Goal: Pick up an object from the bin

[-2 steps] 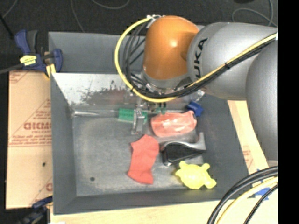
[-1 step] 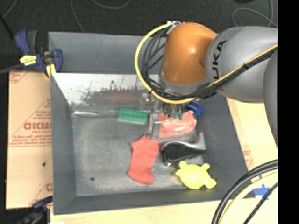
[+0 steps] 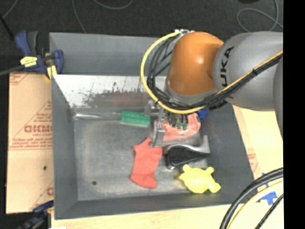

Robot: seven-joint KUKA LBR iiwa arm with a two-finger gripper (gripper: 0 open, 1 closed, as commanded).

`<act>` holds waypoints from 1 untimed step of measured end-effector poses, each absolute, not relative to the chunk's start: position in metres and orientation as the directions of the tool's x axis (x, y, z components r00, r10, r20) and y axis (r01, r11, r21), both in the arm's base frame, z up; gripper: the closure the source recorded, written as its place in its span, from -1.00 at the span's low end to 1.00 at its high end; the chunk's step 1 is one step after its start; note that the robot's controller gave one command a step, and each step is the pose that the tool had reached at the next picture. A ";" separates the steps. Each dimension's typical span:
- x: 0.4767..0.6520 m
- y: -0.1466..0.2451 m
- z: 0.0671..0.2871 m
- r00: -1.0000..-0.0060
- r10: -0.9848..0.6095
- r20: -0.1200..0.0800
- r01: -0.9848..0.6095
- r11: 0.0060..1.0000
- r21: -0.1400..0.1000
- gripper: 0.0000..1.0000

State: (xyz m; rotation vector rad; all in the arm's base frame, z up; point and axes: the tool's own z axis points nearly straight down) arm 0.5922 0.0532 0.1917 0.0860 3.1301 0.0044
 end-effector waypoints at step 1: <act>0.571 0.035 0.164 -1.000 0.014 0.003 0.014 1.000 0.000 -1.00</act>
Offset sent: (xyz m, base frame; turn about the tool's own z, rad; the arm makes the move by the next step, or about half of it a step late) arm 0.0180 -0.0155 -0.0935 -0.5383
